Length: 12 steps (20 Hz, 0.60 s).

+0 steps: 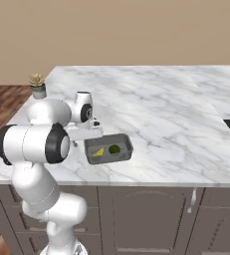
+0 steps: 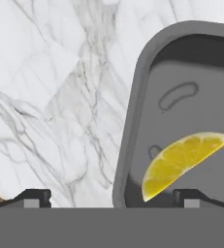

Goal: Take the lemon wedge and lime out of the freezer and place them in the tupperware container on the counter. Then put the tupperware containing the vegetables back in the freezer.

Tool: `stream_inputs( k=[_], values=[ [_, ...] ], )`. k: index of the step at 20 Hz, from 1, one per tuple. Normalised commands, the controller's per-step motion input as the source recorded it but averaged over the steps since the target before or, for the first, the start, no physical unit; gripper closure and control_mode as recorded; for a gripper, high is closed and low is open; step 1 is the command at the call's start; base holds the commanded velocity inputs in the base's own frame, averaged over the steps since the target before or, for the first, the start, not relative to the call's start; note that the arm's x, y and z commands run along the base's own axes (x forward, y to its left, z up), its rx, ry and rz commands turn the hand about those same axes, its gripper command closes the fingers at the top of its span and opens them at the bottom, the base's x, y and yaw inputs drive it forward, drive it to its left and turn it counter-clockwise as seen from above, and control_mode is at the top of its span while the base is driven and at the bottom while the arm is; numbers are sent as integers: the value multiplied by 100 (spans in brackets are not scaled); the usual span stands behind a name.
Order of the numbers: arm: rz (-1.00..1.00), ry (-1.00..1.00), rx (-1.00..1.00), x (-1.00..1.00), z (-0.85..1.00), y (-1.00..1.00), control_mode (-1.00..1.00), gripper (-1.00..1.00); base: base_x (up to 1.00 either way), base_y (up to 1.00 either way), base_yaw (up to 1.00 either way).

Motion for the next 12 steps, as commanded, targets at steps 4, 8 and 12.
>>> stream_inputs(
  k=[4,8,12],
  values=[
    [0,0,0,18,-39,1,-100,-100,0,0,0],
    [0,0,0,27,-24,11,-100,-100,0,0,0],
    [0,0,0,26,-19,4,-100,-100,0,0,0]
  ],
)
